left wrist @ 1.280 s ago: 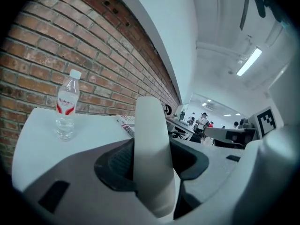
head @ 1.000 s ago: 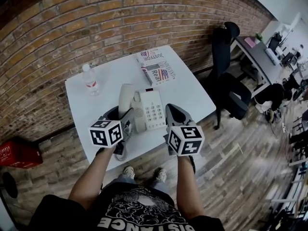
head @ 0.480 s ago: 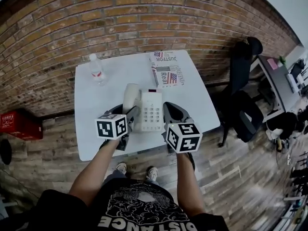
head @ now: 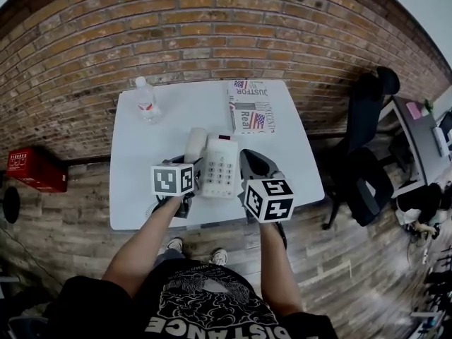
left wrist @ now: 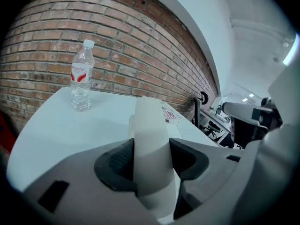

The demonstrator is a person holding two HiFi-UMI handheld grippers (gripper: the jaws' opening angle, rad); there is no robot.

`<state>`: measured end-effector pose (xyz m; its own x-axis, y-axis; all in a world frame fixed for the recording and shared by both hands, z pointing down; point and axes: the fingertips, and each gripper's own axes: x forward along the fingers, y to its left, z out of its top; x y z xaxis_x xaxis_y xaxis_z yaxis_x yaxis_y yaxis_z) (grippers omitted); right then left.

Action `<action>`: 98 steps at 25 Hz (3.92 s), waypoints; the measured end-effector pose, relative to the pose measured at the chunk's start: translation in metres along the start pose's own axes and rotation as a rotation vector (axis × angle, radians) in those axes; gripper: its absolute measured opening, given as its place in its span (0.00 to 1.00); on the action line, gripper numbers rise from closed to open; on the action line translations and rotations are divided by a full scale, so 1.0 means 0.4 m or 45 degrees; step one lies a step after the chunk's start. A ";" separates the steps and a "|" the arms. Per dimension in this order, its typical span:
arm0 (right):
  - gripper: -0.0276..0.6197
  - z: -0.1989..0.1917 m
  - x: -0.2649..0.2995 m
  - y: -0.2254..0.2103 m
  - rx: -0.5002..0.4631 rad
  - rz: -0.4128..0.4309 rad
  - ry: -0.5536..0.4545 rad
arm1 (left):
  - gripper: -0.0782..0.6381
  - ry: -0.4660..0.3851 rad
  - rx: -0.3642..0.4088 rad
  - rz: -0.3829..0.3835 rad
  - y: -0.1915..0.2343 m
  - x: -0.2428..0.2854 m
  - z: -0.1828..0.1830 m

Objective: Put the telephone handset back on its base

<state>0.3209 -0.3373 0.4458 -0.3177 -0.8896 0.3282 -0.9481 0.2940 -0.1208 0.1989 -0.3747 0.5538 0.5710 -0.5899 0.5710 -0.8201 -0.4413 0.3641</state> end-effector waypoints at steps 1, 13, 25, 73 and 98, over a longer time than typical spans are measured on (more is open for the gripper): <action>0.04 -0.001 0.003 -0.004 -0.001 0.006 0.001 | 0.41 0.013 -0.004 0.015 0.003 0.007 -0.004; 0.04 -0.008 0.021 -0.042 -0.014 0.064 0.020 | 0.41 0.088 -0.045 0.126 0.013 0.059 -0.041; 0.04 -0.028 0.034 -0.044 -0.017 0.151 0.032 | 0.41 0.087 0.002 0.175 0.003 0.068 -0.046; 0.04 0.053 -0.145 0.185 -0.093 0.007 -0.081 | 0.19 -0.378 0.280 -0.046 -0.001 -0.397 0.145; 0.04 0.078 -0.232 0.298 -0.142 -0.078 -0.146 | 0.12 -0.466 0.369 -0.078 0.039 -0.543 0.120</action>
<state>0.2377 -0.2305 0.3716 -0.2620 -0.9391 0.2222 -0.9630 0.2693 0.0027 0.0639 -0.2859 0.4002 0.6362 -0.7336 0.2389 -0.7701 -0.6226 0.1388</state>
